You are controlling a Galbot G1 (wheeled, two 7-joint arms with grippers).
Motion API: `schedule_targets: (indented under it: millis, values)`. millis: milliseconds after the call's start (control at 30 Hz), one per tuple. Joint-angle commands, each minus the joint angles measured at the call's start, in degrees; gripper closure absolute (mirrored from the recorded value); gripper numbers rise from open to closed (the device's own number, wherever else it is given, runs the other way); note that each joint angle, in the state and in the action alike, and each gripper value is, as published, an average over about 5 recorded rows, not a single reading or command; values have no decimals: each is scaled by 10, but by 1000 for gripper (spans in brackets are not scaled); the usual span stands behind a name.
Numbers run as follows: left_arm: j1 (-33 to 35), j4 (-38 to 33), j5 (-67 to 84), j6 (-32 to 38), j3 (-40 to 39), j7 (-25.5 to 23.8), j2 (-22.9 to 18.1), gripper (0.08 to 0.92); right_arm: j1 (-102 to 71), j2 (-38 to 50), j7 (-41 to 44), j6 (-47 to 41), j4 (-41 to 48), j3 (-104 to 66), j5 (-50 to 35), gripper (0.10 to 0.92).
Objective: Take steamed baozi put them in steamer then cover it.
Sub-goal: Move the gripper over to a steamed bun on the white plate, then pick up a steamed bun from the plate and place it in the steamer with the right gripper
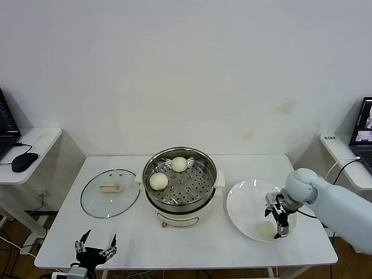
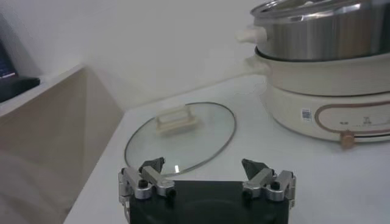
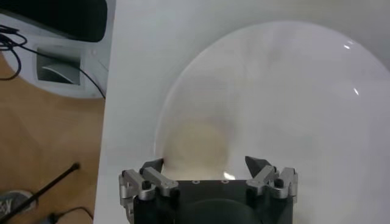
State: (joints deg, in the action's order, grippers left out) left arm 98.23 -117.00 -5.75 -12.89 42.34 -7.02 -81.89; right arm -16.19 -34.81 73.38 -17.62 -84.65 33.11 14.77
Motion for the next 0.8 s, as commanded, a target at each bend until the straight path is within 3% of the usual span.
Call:
schedule_targets:
  millis: [33, 167, 633, 800]
  values:
    - [-1, 3, -1, 0, 0, 0, 0, 177, -5, -9, -2, -1, 14, -1, 2, 203]
    - [-2, 5, -1, 0, -1, 0, -1, 177, -6, -10, -1, -1, 19, -1, 3, 225]
    - [-5, 11, -2, 1, -2, 0, 0, 177, 2, -11, 8, -3, 31, -2, 1, 432]
    - [-11, 12, -1, 1, -2, 1, 0, 177, 34, 4, 12, -7, 20, -6, -22, 463]
